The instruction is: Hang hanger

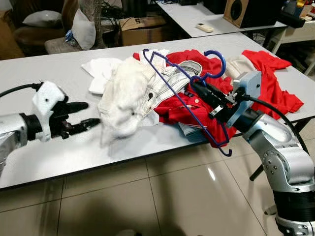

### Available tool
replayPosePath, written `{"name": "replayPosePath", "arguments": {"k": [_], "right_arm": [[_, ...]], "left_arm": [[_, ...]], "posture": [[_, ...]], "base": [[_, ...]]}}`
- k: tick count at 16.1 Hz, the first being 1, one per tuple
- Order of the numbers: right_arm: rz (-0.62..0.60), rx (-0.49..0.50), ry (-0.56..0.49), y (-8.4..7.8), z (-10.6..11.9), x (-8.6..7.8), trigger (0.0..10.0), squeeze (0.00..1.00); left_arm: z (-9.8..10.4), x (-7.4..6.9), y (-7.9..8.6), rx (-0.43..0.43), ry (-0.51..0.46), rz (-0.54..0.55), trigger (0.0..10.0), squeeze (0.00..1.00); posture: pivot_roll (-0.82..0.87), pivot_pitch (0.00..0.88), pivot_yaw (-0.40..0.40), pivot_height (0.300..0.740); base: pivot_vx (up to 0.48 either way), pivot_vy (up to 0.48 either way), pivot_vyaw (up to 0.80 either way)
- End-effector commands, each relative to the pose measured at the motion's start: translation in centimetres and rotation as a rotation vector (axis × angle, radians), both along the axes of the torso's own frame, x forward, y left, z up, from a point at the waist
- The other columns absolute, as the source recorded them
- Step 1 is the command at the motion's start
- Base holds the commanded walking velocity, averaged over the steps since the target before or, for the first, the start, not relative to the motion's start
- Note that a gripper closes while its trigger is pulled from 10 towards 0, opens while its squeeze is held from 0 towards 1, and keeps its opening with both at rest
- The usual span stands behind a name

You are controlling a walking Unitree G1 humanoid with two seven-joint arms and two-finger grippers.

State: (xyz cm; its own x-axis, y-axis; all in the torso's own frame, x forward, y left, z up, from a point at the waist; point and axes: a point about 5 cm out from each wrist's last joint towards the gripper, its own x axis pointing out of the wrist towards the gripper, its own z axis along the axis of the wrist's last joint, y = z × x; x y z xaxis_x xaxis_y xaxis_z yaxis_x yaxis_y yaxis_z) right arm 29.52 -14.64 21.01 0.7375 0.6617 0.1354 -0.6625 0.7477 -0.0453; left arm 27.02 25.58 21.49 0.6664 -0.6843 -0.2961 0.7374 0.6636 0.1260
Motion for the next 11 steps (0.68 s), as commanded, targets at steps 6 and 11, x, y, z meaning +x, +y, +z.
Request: {"name": "replayPosePath", "arguments": {"k": [6,11], "right_arm": [[-0.102,-0.009,-0.013,-1.3,0.4,0.4,10.0,0.00],[-0.448,-0.117,0.033,-5.4,-0.8,-0.1,10.0,0.00]], "left_arm": [[4.3,2.6,-3.4,-0.324,-0.216,0.011,10.0,1.00],[-0.6,6.9,-11.9,-0.288,-0.103,0.054,10.0,0.00]], "posture": [[-0.08,0.000,0.054,0.740],[-0.13,0.000,0.088,0.740]], "base": [[0.000,0.000,0.00],[0.000,0.000,0.00]]}}
